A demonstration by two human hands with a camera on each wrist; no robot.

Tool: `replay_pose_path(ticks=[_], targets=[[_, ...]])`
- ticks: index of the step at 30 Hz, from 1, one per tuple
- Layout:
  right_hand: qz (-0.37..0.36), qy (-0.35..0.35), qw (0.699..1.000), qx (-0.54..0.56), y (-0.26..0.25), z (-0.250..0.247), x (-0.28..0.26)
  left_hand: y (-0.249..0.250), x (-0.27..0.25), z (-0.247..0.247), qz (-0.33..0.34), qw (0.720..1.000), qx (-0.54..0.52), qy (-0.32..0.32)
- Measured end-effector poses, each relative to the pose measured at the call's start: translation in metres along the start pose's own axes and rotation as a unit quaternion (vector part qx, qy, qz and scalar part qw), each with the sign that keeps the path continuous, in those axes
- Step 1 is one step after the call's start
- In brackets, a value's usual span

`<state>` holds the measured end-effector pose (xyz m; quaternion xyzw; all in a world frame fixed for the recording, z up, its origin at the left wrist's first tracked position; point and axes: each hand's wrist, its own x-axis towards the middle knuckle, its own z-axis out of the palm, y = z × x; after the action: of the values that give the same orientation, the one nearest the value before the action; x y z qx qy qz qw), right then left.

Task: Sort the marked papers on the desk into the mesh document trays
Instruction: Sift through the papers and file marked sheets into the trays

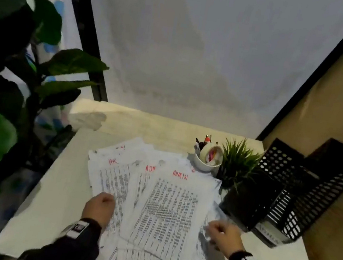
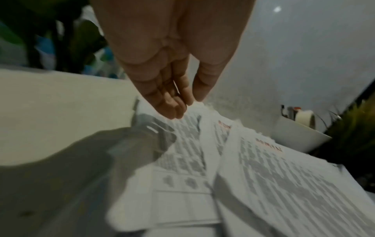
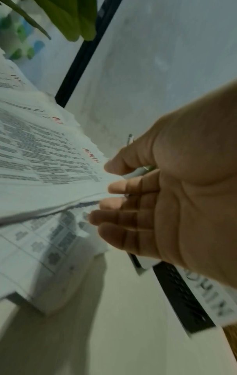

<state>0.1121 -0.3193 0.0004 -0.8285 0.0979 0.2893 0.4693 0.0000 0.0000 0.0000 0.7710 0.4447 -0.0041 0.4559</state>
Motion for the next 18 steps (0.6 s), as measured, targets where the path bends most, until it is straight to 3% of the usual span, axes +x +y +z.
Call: replay_pose_path(ticks=[8, 12, 15, 18], targets=[[0.038, 0.059, 0.998, -0.004, 0.011, 0.046, 0.057, 0.032, 0.016, 0.065, -0.020, 0.989, 0.096, -0.110], [0.060, 0.053, 0.996, 0.027, 0.006, 0.052, 0.064, 0.037, 0.022, 0.075, 0.026, 0.983, 0.127, -0.127], [0.073, 0.056, 0.993, 0.072, 0.008, 0.053, 0.068, 0.036, 0.027, 0.074, 0.059, 0.986, 0.105, -0.116], [0.078, 0.061, 0.992, 0.081, 0.008, 0.052, 0.068, 0.028, 0.028, 0.071, 0.062, 0.988, 0.014, -0.144]])
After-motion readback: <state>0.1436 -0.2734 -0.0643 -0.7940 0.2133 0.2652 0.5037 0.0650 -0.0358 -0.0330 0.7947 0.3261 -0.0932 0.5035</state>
